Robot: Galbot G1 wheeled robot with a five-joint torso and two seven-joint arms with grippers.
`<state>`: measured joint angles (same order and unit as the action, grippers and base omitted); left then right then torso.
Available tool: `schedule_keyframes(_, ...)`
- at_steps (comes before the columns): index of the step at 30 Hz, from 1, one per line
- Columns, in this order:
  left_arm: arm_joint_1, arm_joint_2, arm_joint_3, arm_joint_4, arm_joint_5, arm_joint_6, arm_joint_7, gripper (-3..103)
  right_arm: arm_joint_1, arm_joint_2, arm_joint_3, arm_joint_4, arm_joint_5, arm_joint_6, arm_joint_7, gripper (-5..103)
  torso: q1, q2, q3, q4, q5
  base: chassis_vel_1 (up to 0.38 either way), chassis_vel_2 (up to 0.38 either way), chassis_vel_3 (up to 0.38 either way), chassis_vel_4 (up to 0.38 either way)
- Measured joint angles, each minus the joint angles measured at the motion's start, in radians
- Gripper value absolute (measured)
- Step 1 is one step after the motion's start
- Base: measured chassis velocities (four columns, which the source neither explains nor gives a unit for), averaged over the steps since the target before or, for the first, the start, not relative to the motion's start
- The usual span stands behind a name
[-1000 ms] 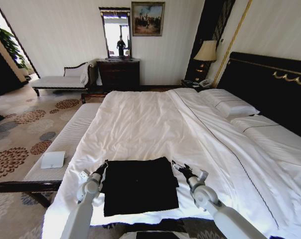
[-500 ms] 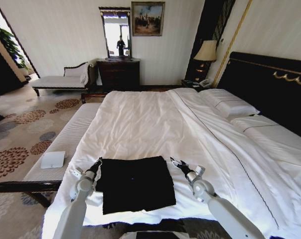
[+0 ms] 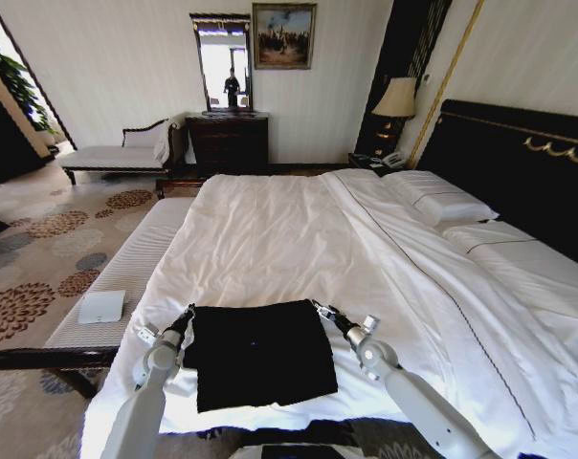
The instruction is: Fold the clothes on the bed.
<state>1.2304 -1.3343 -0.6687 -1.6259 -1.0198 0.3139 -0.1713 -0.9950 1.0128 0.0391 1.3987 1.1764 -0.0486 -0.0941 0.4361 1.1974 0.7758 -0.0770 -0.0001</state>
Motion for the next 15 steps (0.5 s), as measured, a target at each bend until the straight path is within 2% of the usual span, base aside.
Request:
schedule_keyframes(4, 0.003, -0.001, 0.0, 0.003, 0.004, 0.0, 0.0, 1, 0.024, 0.01, -0.02, -0.019, -0.007, -0.004, 0.001, 89, 0.0, 0.0, 0.0, -0.0001, 0.0001, 0.0, 0.0, 0.0, 0.0)
schedule_keyframes(8, 0.003, -0.004, -0.001, 0.005, 0.007, -0.001, 0.0, 1, 0.043, 0.016, -0.036, -0.037, -0.023, -0.007, -0.008, 75, 0.0, 0.0, 0.0, 0.0, 0.0001, 0.0, 0.0, 0.0, 0.0)
schedule_keyframes(13, 0.003, -0.009, 0.0, 0.005, 0.01, -0.001, -0.002, 1, 0.059, 0.016, -0.047, -0.062, -0.08, -0.026, -0.014, 72, 0.0, 0.0, 0.0, 0.0, 0.0001, 0.0, 0.0, 0.0, 0.0)
schedule_keyframes(15, 0.0, -0.009, 0.0, 0.007, 0.01, -0.001, -0.004, 1, 0.06, 0.013, -0.048, -0.059, -0.084, -0.027, -0.014, 62, 0.0, 0.0, 0.0, -0.0001, 0.0001, 0.0, 0.0, 0.0, 0.0)
